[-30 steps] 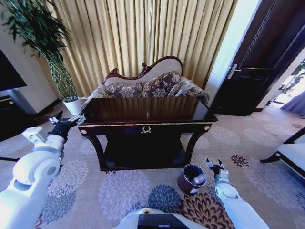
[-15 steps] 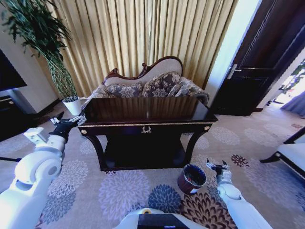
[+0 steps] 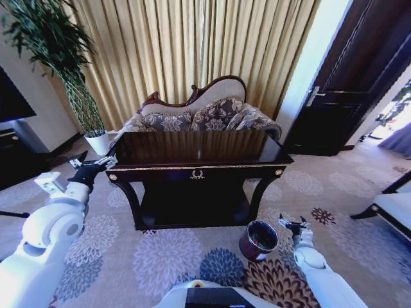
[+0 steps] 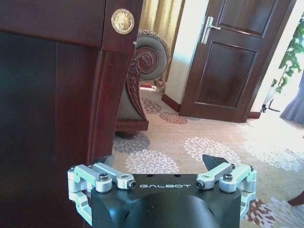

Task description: Move to the front of the table and place the trash on the table into the trash bin.

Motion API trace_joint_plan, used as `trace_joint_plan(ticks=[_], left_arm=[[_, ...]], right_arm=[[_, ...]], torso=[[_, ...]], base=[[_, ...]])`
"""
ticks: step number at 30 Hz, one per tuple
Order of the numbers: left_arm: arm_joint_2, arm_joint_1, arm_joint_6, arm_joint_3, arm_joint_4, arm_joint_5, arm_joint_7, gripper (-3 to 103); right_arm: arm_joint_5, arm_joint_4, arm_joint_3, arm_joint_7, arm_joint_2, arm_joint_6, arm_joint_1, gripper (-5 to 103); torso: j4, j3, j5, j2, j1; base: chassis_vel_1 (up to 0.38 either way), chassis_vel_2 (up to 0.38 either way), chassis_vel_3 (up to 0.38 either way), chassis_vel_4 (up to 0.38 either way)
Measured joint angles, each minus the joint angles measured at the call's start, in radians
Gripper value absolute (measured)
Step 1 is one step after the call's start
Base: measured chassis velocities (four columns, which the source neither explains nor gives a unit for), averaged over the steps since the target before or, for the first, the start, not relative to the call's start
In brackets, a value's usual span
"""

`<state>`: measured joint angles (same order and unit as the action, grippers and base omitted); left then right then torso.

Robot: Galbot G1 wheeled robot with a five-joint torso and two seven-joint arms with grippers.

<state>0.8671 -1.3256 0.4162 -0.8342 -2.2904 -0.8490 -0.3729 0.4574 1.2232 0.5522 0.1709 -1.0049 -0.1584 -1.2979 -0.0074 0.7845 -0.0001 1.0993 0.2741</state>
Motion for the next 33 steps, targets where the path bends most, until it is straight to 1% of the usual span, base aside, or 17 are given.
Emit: trace_joint_plan(ticks=[1, 3, 4, 5, 6, 8, 9, 12, 13, 16, 18, 21, 23, 24, 26, 30, 33], left_arm=[[0.0, 0.0, 0.0, 0.0, 0.0, 0.0, 0.0, 100], [0.002, 0.001, 0.0, 0.0, 0.0, 0.0, 0.0, 100], [0.002, 0.001, 0.0, 0.0, 0.0, 0.0, 0.0, 100], [0.003, 0.001, 0.0, 0.0, 0.001, 0.001, 0.001, 100], [0.003, 0.001, 0.0, 0.0, 0.001, 0.001, 0.001, 100], [0.007, 0.0, 0.0, -0.003, 0.001, 0.001, 0.001, 100], [0.007, 0.0, 0.0, -0.003, 0.001, 0.001, 0.001, 100], [0.019, -0.008, 0.005, -0.01, 0.0, 0.001, -0.001, 100], [0.019, -0.008, 0.005, -0.01, 0.0, 0.001, -0.001, 100], [0.029, -0.017, 0.007, -0.016, -0.006, 0.002, -0.002, 100], [0.03, -0.018, 0.007, -0.017, -0.006, 0.002, -0.002, 100], [0.029, -0.019, 0.006, -0.028, -0.006, 0.002, 0.016, 100], [0.029, -0.019, 0.005, -0.03, -0.006, 0.001, 0.021, 100], [0.026, -0.019, -0.002, -0.032, -0.005, -0.001, 0.031, 100], [0.022, -0.019, -0.011, -0.033, -0.004, -0.002, 0.04, 100], [0.014, -0.019, -0.02, -0.033, -0.004, -0.01, 0.061, 100], [0.004, -0.018, -0.029, -0.03, -0.004, -0.038, 0.077, 100]], right_arm=[[0.005, 0.009, 0.004, 0.0, 0.003, 0.002, -0.001, 100], [0.039, 0.067, 0.029, 0.0, 0.012, 0.043, -0.013, 100], [0.039, 0.067, 0.029, 0.0, 0.012, 0.043, -0.013, 100], [0.076, 0.138, 0.056, 0.0, 0.023, 0.084, -0.03, 100], [0.076, 0.138, 0.056, 0.0, 0.023, 0.084, -0.03, 100], [0.114, 0.269, 0.101, 0.0, 0.039, 0.13, -0.063, 100], [0.114, 0.269, 0.101, 0.0, 0.039, 0.13, -0.063, 100], [0.144, 0.486, 0.17, -0.001, 0.06, 0.187, -0.125, 100], [0.144, 0.486, 0.17, -0.001, 0.06, 0.187, -0.125, 100], [0.197, 0.677, 0.233, -0.001, 0.078, 0.26, -0.171, 100], [0.201, 0.701, 0.241, -0.001, 0.08, 0.271, -0.176, 100], [0.264, 0.856, 0.31, -0.032, 0.095, 0.36, -0.213, 100], [0.273, 0.876, 0.319, -0.039, 0.097, 0.37, -0.219, 100], [0.284, 0.92, 0.336, -0.059, 0.103, 0.387, -0.231, 100], [0.292, 0.964, 0.343, -0.072, 0.11, 0.404, -0.238, 100], [0.297, 1.004, 0.338, -0.076, 0.118, 0.417, -0.239, 100], [0.297, 1.025, 0.323, -0.076, 0.123, 0.421, -0.236, 100]], torso=[[0.0, 0.0, 0.0002, 0.0, 0.0], [0.0, 0.0, 0.0001, 0.0, 0.0], [0.0, 0.0, 0.0001, 0.0, 0.0], [0.0001, 0.0, 0.0002, 0.0, 0.0], [0.0001, 0.0, 0.0002, 0.0, 0.0], [0.0, 0.0, -0.0004, 0.0, 0.0], [0.0, 0.0, -0.0004, 0.0, 0.0], [0.0001, 0.0, -0.0004, 0.0, 0.0], [0.0001, 0.0, -0.0004, 0.0, 0.0], [0.0001, 0.0, -0.0004, 0.0, 0.0], [0.0001, 0.0, -0.0003, 0.0, 0.0], [0.0, 0.0, -0.0005, 0.0, 0.0], [0.0001, 0.0, -0.0005, 0.0, 0.0], [0.0, 0.0, -0.0001, 0.0, 0.0], [-0.0001, 0.0, -0.0002, 0.0, 0.0], [0.0001, 0.0, -0.0001, 0.0, 0.0], [0.0001, 0.0, -0.0001, 0.0, 0.0]], base=[[0.0, 0.0, 0.0, 0.0], [0.0, 0.0, 0.0, 0.0], [0.0, 0.0, 0.0, 0.0], [0.0, 0.0, 0.0, 0.0], [0.0, 0.0, 0.0, 0.0], [0.0, 0.0, 0.0, 0.0], [0.0, 0.0, 0.0, 0.0], [0.0, 0.0, 0.0, 0.0], [0.0, 0.0, 0.0, 0.0], [0.0, 0.0, 0.0, 0.0], [0.0, 0.0, 0.0, 0.0], [0.0, 0.0, 0.0, 0.0], [0.0, 0.0, 0.0, 0.0], [0.0, 0.0, 0.0, 0.0], [0.0, 0.0, 0.0, 0.0], [0.0, 0.0, 0.0, 0.0], [0.0, 0.0, 0.0, 0.0]])
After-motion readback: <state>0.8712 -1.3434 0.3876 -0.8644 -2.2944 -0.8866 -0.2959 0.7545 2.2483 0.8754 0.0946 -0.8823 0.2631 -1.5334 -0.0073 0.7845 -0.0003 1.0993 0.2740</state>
